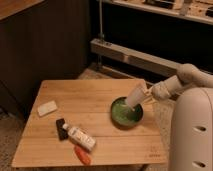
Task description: Place the ceramic cup in the ceramic bowl
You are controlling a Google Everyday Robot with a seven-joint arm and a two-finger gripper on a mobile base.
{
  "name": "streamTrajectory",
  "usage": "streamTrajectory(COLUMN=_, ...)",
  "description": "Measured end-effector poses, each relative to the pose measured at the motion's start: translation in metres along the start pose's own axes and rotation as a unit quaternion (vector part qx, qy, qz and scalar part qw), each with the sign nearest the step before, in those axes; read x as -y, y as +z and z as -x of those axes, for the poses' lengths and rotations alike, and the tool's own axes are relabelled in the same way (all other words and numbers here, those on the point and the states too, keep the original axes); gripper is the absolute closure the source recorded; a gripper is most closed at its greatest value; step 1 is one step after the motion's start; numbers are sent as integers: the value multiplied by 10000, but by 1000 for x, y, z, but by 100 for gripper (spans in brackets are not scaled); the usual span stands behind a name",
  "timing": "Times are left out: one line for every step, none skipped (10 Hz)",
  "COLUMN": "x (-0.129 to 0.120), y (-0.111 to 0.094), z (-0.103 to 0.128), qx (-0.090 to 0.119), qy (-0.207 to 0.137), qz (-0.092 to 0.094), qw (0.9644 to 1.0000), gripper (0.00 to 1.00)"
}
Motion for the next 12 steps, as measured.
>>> streamTrajectory(x=3, y=4, z=5, qx=-37, qy=35, qz=-7, qw=10000, gripper=100)
streamTrajectory(x=7, y=10, z=12, qx=-70, qy=94, qz=-10, qw=9999, gripper=100)
streamTrajectory(x=11, y=15, z=18, qx=-92, qy=135, qz=-16, qw=9999, gripper=100)
streamTrajectory(x=14, y=19, z=23, qx=-113, qy=166, qz=-30, qw=9998, gripper=100)
streamTrajectory(x=17, y=21, z=25, qx=-144, qy=152, qz=-85, qw=9997, gripper=93)
streamTrajectory(x=17, y=25, z=23, qx=-146, qy=126, qz=-125, qw=9997, gripper=85)
streamTrajectory(x=14, y=27, z=17, qx=-145, qy=82, qz=-133, qw=9998, gripper=75)
streamTrajectory(x=12, y=24, z=10, qx=-143, qy=54, qz=-131, qw=9998, gripper=69)
streamTrajectory(x=10, y=17, z=2, qx=-138, qy=63, qz=-116, qw=9998, gripper=67)
streamTrajectory(x=7, y=11, z=-7, qx=-147, qy=56, qz=-134, qw=9998, gripper=67)
streamTrajectory(x=5, y=11, z=-13, qx=-167, qy=40, qz=-166, qw=9997, gripper=67)
streamTrajectory(x=6, y=12, z=-13, qx=-173, qy=45, qz=-170, qw=9997, gripper=67)
